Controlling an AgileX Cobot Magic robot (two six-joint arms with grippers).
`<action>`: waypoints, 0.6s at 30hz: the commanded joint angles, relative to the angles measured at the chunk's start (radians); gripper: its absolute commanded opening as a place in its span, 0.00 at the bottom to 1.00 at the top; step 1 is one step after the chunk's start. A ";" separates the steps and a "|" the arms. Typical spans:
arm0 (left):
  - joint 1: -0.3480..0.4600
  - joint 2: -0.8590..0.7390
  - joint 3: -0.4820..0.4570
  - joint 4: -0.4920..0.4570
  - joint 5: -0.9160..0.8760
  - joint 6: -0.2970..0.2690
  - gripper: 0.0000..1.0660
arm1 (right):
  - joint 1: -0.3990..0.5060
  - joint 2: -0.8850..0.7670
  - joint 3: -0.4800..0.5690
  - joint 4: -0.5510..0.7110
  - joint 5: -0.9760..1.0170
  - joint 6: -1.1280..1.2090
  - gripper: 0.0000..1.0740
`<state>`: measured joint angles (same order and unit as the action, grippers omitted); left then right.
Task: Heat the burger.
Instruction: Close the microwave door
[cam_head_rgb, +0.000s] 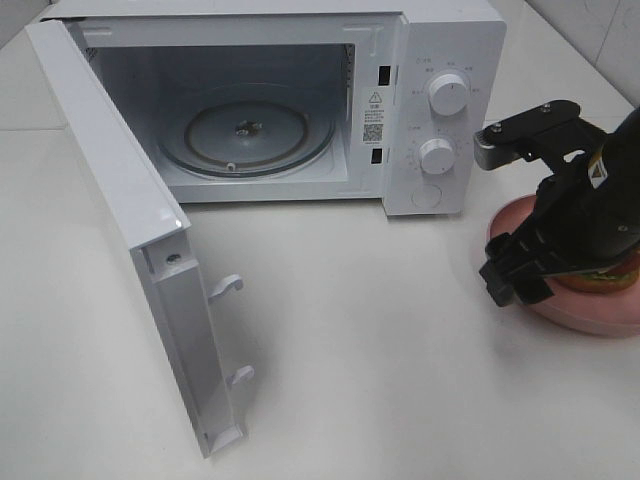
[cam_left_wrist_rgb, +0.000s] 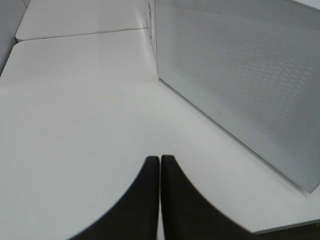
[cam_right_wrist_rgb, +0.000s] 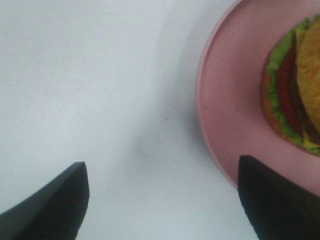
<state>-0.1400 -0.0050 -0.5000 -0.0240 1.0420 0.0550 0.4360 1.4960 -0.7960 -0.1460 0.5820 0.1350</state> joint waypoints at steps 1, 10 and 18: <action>-0.004 -0.006 0.003 -0.007 -0.011 0.000 0.00 | 0.002 -0.009 -0.041 0.118 0.050 0.051 0.71; -0.004 -0.006 0.003 -0.007 -0.011 0.000 0.00 | 0.002 -0.009 -0.055 0.170 0.082 0.098 0.71; -0.004 -0.006 0.003 -0.007 -0.011 0.000 0.00 | -0.152 -0.013 -0.055 0.183 0.146 0.061 0.71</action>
<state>-0.1400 -0.0050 -0.5000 -0.0240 1.0420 0.0550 0.2950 1.4950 -0.8450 0.0360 0.7110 0.2040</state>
